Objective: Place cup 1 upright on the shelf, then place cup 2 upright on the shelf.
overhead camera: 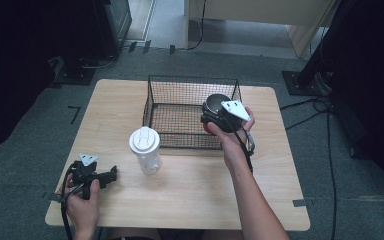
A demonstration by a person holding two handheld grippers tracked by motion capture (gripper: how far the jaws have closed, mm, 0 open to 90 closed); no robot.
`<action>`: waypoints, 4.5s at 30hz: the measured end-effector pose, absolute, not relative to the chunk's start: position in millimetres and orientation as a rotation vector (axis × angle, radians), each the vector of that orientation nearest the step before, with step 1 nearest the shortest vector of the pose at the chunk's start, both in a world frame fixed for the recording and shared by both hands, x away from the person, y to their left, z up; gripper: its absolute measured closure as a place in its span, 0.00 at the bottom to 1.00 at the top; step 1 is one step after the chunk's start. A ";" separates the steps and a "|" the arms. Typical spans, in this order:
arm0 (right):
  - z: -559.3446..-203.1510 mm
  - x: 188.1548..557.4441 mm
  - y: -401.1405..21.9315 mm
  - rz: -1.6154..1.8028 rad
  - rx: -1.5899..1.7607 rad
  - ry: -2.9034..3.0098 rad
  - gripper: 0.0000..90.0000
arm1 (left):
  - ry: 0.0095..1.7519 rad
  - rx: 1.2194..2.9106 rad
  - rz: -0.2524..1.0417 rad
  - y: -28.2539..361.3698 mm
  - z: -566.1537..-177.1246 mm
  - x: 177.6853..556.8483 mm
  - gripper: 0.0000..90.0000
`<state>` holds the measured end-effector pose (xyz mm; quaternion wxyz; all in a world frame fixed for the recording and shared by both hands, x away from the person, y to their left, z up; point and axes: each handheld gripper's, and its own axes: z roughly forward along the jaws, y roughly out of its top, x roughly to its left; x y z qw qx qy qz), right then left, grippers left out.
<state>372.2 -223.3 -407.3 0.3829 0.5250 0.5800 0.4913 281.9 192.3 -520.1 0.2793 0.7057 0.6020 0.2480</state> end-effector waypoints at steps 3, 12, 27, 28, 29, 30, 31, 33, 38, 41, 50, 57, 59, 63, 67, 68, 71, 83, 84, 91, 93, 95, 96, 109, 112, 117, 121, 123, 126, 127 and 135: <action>-410.2 374.9 -221.7 1.243 1.351 1.482 0.08 | 1.615 1.894 0.665 192.4 -520.0 281.9 0.00; -415.8 385.0 -219.9 1.219 1.387 1.508 0.08 | 1.614 1.894 0.665 192.4 -520.0 282.0 0.00; -417.0 397.7 -221.2 1.146 1.430 1.579 0.08 | 1.614 1.894 0.666 192.4 -520.1 282.0 0.00; -417.0 398.5 -220.4 1.137 1.428 1.591 0.08 | 1.615 1.894 0.665 192.4 -520.0 281.9 0.00; -417.1 399.6 -219.6 1.127 1.422 1.600 0.08 | 1.616 1.892 0.664 192.3 -520.1 281.9 0.00; -417.0 400.5 -219.2 1.122 1.419 1.607 0.08 | 1.616 1.893 0.664 192.3 -520.0 281.9 0.00; -416.8 401.2 -218.7 1.122 1.418 1.612 0.08 | 1.616 1.892 0.664 192.3 -520.1 281.9 0.00; -416.0 403.3 -217.5 1.128 1.419 1.623 0.08 | 1.614 1.894 0.665 192.4 -520.0 282.0 0.00; -414.5 409.4 -214.4 1.116 1.422 1.662 0.08 | 1.616 1.892 0.664 192.3 -520.1 281.9 0.00; -416.3 413.9 -213.6 1.075 1.433 1.689 0.08 | 1.616 1.892 0.664 192.3 -520.1 281.9 0.00; -424.5 418.0 -213.9 0.977 1.490 1.759 0.07 | 1.616 1.892 0.664 192.3 -520.1 281.9 0.00; -423.0 415.4 -212.1 0.965 1.504 1.771 0.07 | 1.616 1.892 0.664 192.3 -520.1 281.9 0.00; -422.6 414.8 -212.8 0.959 1.509 1.776 0.07 | 1.616 1.892 0.665 192.2 -520.1 281.9 0.00; -421.9 412.0 -210.7 0.950 1.502 1.806 0.00 | 1.614 1.894 0.665 192.4 -520.0 281.9 0.00; -421.2 407.4 -207.3 0.916 1.507 1.815 0.00 | 1.614 1.894 0.665 192.4 -520.0 282.0 0.00; -421.2 407.4 -207.3 0.916 1.507 1.815 0.00 | 1.614 1.894 0.665 192.4 -520.0 282.0 0.00; -420.0 403.3 -204.6 0.885 1.529 1.804 0.00 | 1.615 1.893 0.665 192.4 -520.1 282.0 0.00; -417.1 388.1 -202.4 0.846 1.572 1.760 0.00 | 1.614 1.894 0.665 192.4 -520.1 281.9 0.00; -416.3 386.9 -202.4 0.850 1.564 1.759 0.00 | 1.614 1.893 0.665 192.4 -520.1 281.9 0.00; -412.9 376.8 -204.9 0.880 1.542 1.760 0.00 | 1.615 1.894 0.665 192.4 -520.0 281.9 0.00; -411.5 373.5 -205.4 0.891 1.527 1.763 0.00 | 1.614 1.893 0.666 192.4 -520.1 281.9 0.00; -409.9 370.0 -206.1 0.903 1.517 1.764 0.00 | 1.614 1.894 0.665 192.4 -520.0 281.9 0.00; -409.2 368.5 -206.4 0.913 1.511 1.764 0.00 | 1.614 1.893 0.666 192.4 -520.1 281.9 0.00; -397.8 347.1 -210.5 1.013 1.420 1.750 0.00 | 1.615 1.893 0.665 192.3 -520.1 281.9 0.00; -395.1 343.0 -210.9 1.030 1.399 1.753 0.00 | 1.615 1.893 0.665 192.3 -520.1 281.9 0.00; -391.6 335.7 -210.2 1.068 1.384 1.752 0.00 | 1.616 1.890 0.665 192.2 -520.2 282.0 0.00; -389.8 329.5 -208.7 1.094 1.369 1.757 0.00 | 1.615 1.891 0.665 192.2 -520.2 282.0 0.00; -388.5 326.0 -208.1 1.108 1.362 1.757 0.00 | 1.615 1.892 0.666 192.3 -520.1 282.0 0.00; -386.1 320.9 -207.1 1.130 1.353 1.756 0.00 | 1.615 1.890 0.665 192.2 -520.2 281.9 0.00; -385.3 319.3 -206.8 1.138 1.349 1.755 0.00 | 1.616 1.890 0.665 192.2 -520.1 281.9 0.00; -382.0 307.3 -200.1 1.168 1.312 1.769 0.00 | 1.615 1.890 0.665 192.2 -520.2 282.0 0.00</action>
